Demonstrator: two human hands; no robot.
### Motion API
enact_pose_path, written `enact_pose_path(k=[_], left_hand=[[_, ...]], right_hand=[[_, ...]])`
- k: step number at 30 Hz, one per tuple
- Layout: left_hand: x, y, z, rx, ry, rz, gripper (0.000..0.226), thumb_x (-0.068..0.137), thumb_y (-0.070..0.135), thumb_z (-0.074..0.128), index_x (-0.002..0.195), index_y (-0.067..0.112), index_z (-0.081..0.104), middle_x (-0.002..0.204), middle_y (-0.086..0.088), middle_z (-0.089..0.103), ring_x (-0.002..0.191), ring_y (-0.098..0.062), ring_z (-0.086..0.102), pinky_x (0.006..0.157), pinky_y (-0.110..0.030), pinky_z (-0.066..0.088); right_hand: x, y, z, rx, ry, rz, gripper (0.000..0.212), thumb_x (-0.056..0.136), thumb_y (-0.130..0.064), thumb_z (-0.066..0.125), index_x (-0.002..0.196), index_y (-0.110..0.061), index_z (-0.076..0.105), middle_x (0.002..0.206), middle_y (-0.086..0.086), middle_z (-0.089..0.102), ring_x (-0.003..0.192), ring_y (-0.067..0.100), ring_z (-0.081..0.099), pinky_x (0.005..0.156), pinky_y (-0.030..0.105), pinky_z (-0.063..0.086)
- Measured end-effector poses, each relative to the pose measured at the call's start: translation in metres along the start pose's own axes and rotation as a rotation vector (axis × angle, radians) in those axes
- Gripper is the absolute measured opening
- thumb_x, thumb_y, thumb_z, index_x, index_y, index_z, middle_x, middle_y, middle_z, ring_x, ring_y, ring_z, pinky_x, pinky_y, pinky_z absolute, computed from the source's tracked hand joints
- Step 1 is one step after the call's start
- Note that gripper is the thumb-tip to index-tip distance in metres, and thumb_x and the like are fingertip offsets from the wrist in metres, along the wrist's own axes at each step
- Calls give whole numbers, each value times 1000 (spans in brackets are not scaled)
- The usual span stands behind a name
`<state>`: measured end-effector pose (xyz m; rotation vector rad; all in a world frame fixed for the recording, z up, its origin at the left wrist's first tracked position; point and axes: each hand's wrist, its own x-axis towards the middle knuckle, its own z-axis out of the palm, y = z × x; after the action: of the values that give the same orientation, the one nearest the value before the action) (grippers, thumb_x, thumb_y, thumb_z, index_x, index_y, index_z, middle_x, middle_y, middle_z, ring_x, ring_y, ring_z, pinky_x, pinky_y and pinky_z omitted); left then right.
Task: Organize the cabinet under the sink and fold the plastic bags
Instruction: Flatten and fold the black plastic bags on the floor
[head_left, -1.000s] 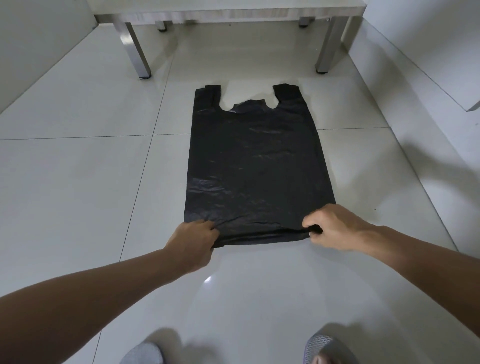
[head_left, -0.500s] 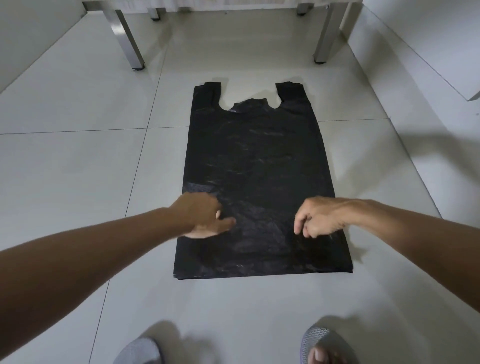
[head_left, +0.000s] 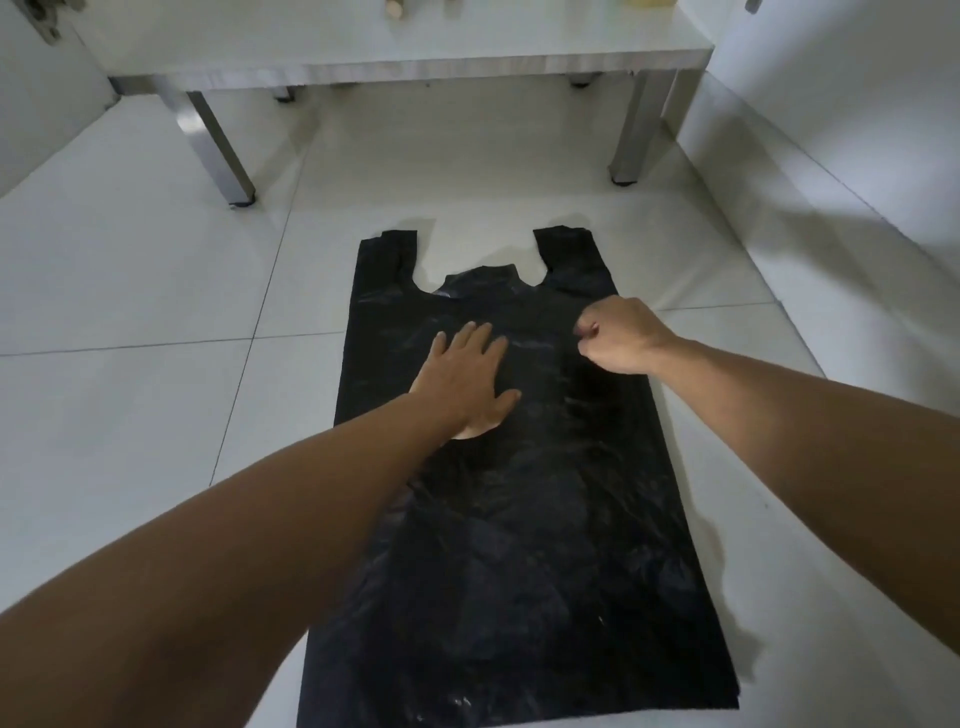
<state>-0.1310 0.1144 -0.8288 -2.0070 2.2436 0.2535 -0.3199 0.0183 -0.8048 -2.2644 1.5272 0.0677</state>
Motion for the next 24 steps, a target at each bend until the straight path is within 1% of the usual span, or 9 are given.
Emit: enact_pose_path(k=[4, 8, 9, 12, 14, 18, 20, 22, 24], left_hand=[[47, -1, 12, -19, -13, -2, 75, 97, 59, 28, 155, 19, 3, 163, -7, -8, 149, -25, -9, 120, -51, 1], [87, -5, 28, -10, 12, 20, 75, 96, 64, 19, 155, 23, -3, 162, -5, -15, 148, -25, -16, 119, -55, -2], [94, -5, 33, -11, 3, 32, 76, 95, 66, 16, 154, 25, -5, 162, -4, -16, 148, -24, -17, 118, -56, -2], [102, -3, 48, -28, -25, 49, 77, 91, 71, 7, 153, 31, -11, 161, 0, -19, 146, -21, -22, 116, -58, -7], [100, -2, 56, -20, 21, 27, 76, 89, 73, 1, 152, 34, -15, 160, 3, -22, 146, -19, -25, 116, -57, -9], [97, -1, 57, -13, 58, 20, 75, 88, 73, -2, 151, 35, -18, 159, 4, -26, 144, -18, -29, 116, -55, -11], [98, 0, 55, -11, 55, 21, 75, 88, 72, -2, 150, 35, -20, 158, 3, -27, 144, -18, -30, 116, -55, -11], [97, 1, 54, -8, 54, 22, 75, 88, 72, -2, 150, 34, -20, 158, 3, -28, 143, -18, -31, 116, -55, -10], [96, 1, 53, -6, 56, 23, 75, 89, 71, -1, 150, 34, -20, 158, 2, -29, 143, -18, -31, 116, -56, -9]], right_hand=[[50, 8, -11, 178, 153, 183, 31, 93, -4, 54, 121, -7, 66, 124, 11, 64, 113, 29, 60, 92, 30, 48], [97, 22, -17, 309, 182, 315, 11, 91, -8, 52, 95, -2, 60, 91, 9, 60, 94, 30, 61, 65, 25, 45], [108, 25, -18, 343, 174, 354, 10, 91, -13, 53, 92, -3, 57, 88, 9, 57, 92, 30, 59, 64, 27, 44], [137, 29, -19, 377, 147, 457, 28, 88, -32, 61, 98, -7, 54, 108, 13, 59, 104, 31, 57, 79, 32, 46], [153, 30, -20, 410, 136, 491, 44, 83, -43, 70, 105, -8, 55, 114, 12, 60, 109, 31, 57, 81, 33, 47], [174, 29, -32, 611, 66, 527, 73, 73, -32, 86, 129, 0, 54, 129, 13, 58, 118, 32, 57, 96, 39, 51], [181, 29, -39, 750, -3, 547, 61, 75, -18, 85, 124, 3, 56, 121, 13, 61, 112, 32, 59, 92, 40, 52], [188, 31, -43, 827, -55, 555, 45, 80, -11, 79, 118, 1, 58, 101, 13, 62, 91, 29, 61, 82, 39, 51], [195, 33, -46, 874, -85, 557, 38, 80, -8, 77, 113, 0, 59, 103, 15, 64, 78, 26, 61, 79, 38, 52]])
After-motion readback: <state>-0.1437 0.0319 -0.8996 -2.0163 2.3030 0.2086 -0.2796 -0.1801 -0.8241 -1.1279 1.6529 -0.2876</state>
